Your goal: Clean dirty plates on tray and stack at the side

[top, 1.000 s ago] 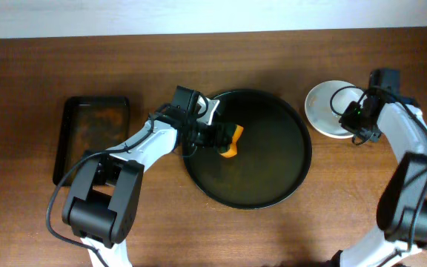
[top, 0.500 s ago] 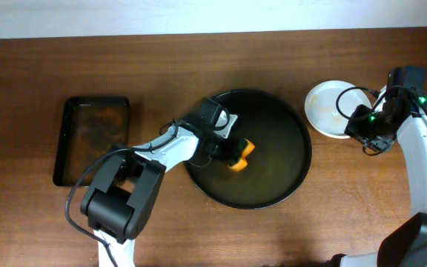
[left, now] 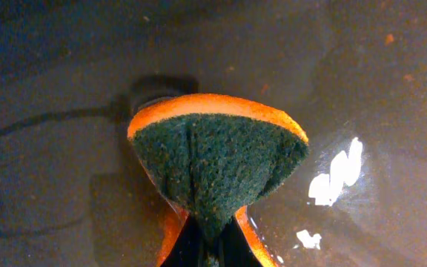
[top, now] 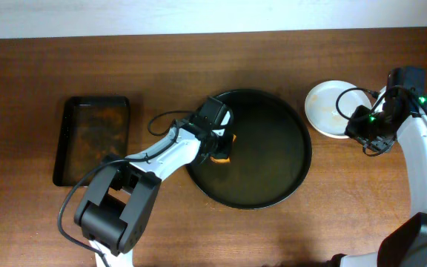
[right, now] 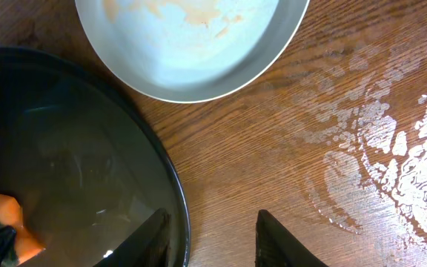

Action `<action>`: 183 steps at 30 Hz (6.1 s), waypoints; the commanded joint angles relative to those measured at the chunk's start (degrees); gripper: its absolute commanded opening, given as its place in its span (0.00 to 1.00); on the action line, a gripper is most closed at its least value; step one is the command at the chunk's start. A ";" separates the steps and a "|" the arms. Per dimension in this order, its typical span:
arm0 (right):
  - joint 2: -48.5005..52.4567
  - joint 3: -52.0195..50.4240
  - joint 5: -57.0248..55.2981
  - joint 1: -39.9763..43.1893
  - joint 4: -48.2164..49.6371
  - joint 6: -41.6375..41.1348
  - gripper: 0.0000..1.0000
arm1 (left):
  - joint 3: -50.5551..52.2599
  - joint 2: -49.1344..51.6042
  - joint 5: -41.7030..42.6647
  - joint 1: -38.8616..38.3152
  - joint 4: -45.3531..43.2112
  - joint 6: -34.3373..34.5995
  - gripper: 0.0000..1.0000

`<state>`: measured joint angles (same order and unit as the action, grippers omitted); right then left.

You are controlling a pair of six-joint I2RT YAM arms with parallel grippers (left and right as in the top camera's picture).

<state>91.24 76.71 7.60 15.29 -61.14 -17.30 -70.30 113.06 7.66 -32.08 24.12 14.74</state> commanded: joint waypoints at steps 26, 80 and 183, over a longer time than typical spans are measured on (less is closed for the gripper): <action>0.46 0.09 -0.55 0.11 -0.98 1.07 0.37 | 1.53 5.57 10.51 2.27 -3.56 -2.43 0.00; 0.46 0.09 -0.70 0.11 -1.95 2.10 0.37 | -3.15 -17.94 -61.59 -15.78 1.49 -5.01 0.00; -44.33 -14.60 -6.91 -20.13 6.88 14.08 0.99 | 25.11 -85.99 -7.58 26.23 28.28 -7.08 0.99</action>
<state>51.22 62.26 4.03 -1.91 -57.10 -3.86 -45.63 27.31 0.45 -5.98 52.47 8.62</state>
